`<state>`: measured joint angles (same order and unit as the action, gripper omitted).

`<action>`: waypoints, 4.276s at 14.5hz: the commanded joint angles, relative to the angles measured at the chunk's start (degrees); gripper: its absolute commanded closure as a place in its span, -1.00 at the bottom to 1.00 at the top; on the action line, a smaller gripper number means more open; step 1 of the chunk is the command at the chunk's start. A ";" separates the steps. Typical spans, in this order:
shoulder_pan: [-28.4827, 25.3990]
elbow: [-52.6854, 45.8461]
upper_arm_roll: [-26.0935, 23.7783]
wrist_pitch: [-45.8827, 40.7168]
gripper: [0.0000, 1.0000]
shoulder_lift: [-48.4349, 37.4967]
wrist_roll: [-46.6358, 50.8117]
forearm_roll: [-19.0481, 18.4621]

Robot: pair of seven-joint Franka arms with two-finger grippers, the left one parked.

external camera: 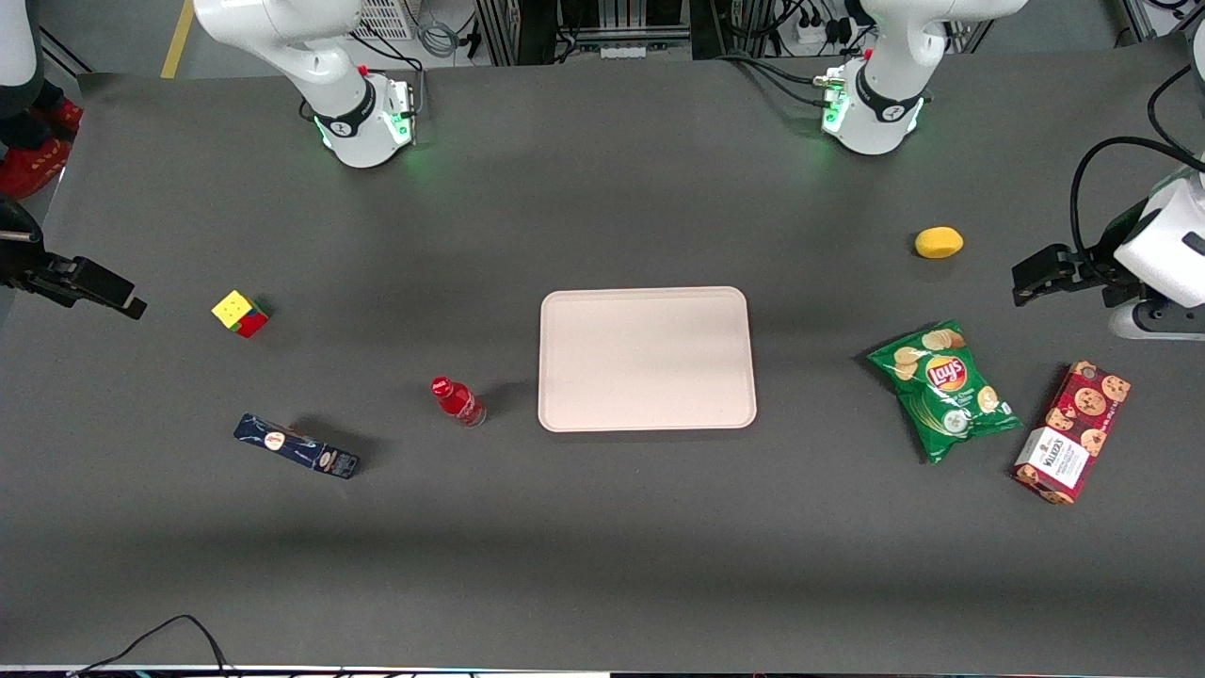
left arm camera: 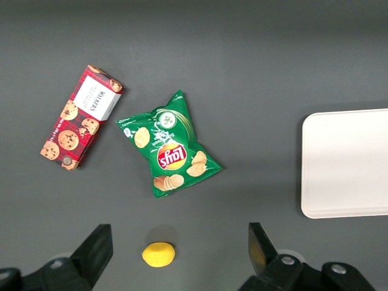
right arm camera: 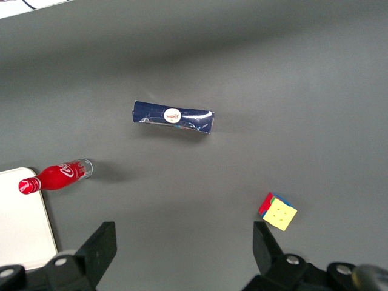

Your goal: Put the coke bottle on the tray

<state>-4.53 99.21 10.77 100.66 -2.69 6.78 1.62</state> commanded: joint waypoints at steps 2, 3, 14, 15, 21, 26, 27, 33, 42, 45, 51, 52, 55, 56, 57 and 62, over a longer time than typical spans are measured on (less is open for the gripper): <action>0.32 -1.12 0.04 -1.43 -1.00 -0.03 -0.90 0.58; 0.40 -1.12 0.13 -1.43 -1.00 0.05 -0.89 0.58; -0.39 -1.48 -0.48 -1.34 -1.00 0.23 -0.20 -0.21; -1.52 -1.48 -0.57 -1.43 -1.00 0.32 -0.10 0.22; -13.38 -1.65 -0.05 -1.43 -1.00 0.23 -0.02 0.14; -19.80 -2.70 -0.05 -1.34 -1.00 0.58 3.83 0.23; -20.85 -2.97 -0.05 -1.34 -1.00 0.67 4.72 0.23; -23.94 -4.99 -0.84 -1.34 -1.00 3.04 6.40 1.19; -23.85 -4.55 -3.12 3.22 -1.00 16.21 6.23 3.57; -23.85 -2.89 -3.48 8.31 -1.00 18.68 6.14 3.57; -23.85 -1.30 -3.83 15.18 -1.00 21.67 5.52 3.57; -23.85 -0.95 -3.91 16.32 -1.00 22.02 5.52 3.57; -23.85 0.89 -4.44 20.01 -1.00 24.04 5.43 3.57; -23.85 1.16 -4.62 20.19 -1.00 24.31 5.43 3.57; -23.85 1.42 -4.62 20.45 -1.00 24.57 5.43 3.57; -23.85 1.78 -4.62 22.21 -1.00 25.89 5.35 2.95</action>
<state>-28.24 100.68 6.12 121.10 22.70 12.16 3.96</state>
